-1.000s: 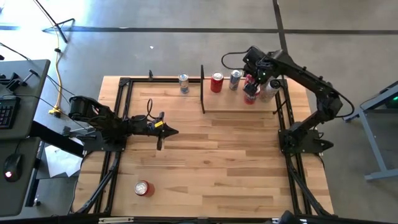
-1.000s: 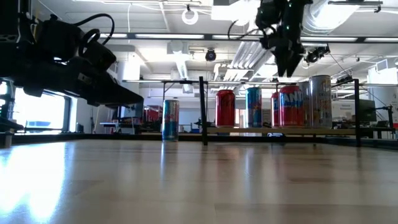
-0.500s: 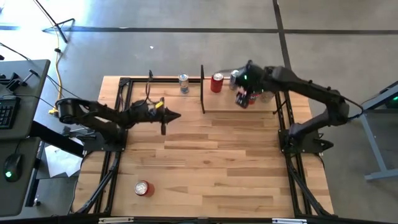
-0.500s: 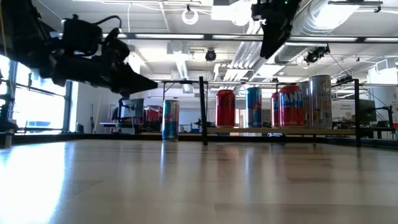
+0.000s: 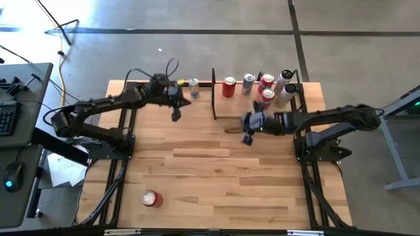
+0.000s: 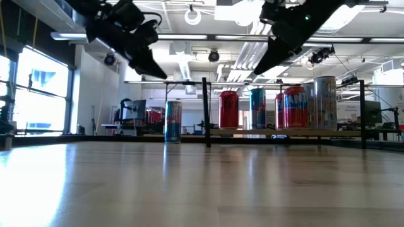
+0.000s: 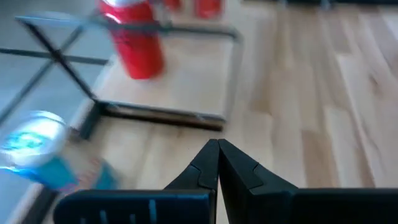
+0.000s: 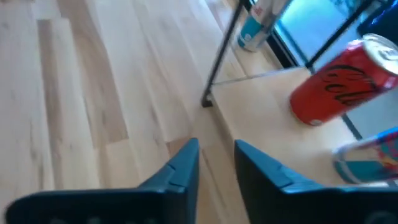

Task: Place canned beverage on shelf
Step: Put the blue soda can on the shelf aligned with the other blue soda can

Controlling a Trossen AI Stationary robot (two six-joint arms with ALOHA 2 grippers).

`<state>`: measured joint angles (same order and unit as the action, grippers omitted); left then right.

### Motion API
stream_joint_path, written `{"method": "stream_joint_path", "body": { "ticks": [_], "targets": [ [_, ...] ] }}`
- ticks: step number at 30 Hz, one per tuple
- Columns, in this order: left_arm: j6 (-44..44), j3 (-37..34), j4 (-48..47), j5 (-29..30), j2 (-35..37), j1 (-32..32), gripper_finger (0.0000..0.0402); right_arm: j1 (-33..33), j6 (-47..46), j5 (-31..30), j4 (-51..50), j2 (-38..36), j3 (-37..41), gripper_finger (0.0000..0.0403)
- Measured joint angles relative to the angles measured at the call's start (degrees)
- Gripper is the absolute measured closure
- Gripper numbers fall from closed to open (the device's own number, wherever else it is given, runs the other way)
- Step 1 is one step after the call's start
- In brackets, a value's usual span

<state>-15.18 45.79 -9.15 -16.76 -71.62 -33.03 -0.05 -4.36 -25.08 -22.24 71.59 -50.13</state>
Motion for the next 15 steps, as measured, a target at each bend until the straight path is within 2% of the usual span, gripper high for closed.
{"method": "stream_joint_path", "body": {
  "ticks": [3,5,8,12,15],
  "targets": [
    [0.0,3.2,-0.9,1.1,-0.6,-2.1,0.0401,3.6,-2.1,-2.8,6.7,0.0,3.8,0.0353],
    [-0.6,6.5,-2.4,6.0,-2.2,-3.3,0.0402,5.5,-2.3,-3.9,10.7,0.0,5.7,0.0372],
    [-0.5,12.2,-11.3,13.1,-5.7,-5.6,0.0399,7.9,-2.3,-4.1,15.7,0.0,7.9,0.0394],
    [1.1,18.4,-14.5,10.9,-9.3,-8.0,0.0377,10.2,-2.3,-4.1,19.4,0.0,9.1,0.0400],
    [3.2,20.5,-15.4,8.8,-11.2,-8.6,0.0340,11.2,-2.3,-4.3,20.8,0.0,9.4,0.0399]
  ]
}}
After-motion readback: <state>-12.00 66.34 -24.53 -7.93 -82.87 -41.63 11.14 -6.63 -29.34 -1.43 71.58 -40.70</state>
